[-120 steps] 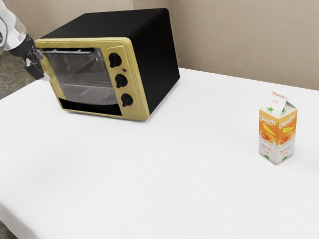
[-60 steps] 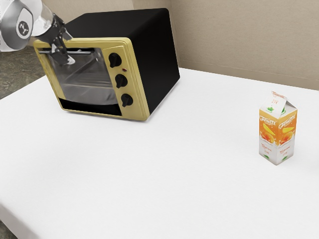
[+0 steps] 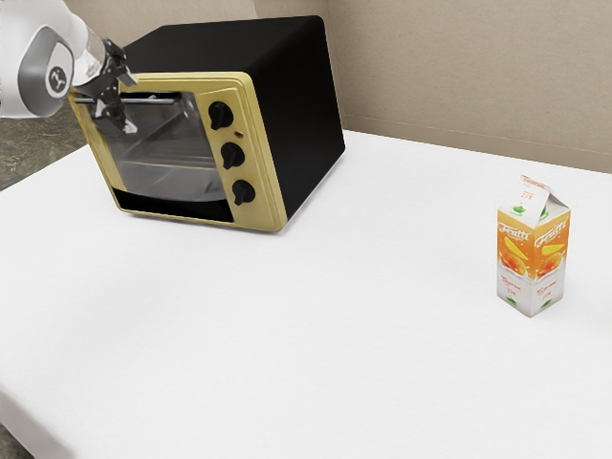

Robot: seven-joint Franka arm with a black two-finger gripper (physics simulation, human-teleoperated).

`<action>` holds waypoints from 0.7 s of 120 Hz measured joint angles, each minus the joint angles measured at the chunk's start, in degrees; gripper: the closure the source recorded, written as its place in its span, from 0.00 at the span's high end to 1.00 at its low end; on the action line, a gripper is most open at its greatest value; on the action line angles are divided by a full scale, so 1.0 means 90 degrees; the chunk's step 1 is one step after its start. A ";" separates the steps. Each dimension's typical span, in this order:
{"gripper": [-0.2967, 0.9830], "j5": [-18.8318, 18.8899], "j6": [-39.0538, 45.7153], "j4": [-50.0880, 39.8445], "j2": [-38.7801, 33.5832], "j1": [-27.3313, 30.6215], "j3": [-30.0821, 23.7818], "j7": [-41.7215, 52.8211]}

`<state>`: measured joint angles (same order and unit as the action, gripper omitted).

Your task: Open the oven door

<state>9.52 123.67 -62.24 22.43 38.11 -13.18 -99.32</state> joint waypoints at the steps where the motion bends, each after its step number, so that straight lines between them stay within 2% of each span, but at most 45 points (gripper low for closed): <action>1: 0.77 0.0005 0.0003 0.0032 0.0027 -0.0006 -0.0003 0.0008; 44: 0.77 0.0141 0.0127 0.0498 0.0453 -0.0036 -0.0086 0.0295; 84: 0.77 0.0152 0.0340 0.0536 0.0623 0.0003 -0.0111 0.0456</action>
<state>10.89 126.74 -57.42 28.03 38.13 -14.18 -95.22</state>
